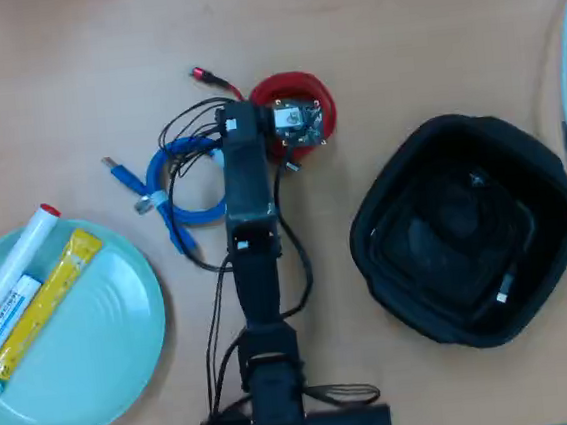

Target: Put a black charging cable in a black bowl and put a red charging cable in a green bowl

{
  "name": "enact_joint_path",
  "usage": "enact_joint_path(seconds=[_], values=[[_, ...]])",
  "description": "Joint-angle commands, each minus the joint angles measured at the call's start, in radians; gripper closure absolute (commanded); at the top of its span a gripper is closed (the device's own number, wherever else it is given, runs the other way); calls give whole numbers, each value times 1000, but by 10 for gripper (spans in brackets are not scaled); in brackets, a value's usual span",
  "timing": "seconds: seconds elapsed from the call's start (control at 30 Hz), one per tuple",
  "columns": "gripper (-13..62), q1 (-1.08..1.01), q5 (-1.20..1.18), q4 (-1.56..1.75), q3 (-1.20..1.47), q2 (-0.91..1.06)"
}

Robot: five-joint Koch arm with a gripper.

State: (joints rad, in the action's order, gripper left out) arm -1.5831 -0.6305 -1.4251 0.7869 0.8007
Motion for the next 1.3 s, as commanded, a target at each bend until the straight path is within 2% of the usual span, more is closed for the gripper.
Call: enact_joint_path(seconds=[0.0, 0.07, 0.13, 0.2, 0.23, 0.3, 0.63, 1.07, 1.27], values=[[118, -2, -12, 6, -83, 3], [203, -3, -31, 0, -86, -2], [359, -5, -72, -8, -87, -2], [550, -6, -110, -14, -87, -3], [599, -8, -118, -14, -89, -3], [544, -8, -124, -17, -91, -9], [555, -21, -48, -118, -92, 14], [557, -11, 35, -199, -71, 535], [557, 20, 35, -219, -5, 604]])
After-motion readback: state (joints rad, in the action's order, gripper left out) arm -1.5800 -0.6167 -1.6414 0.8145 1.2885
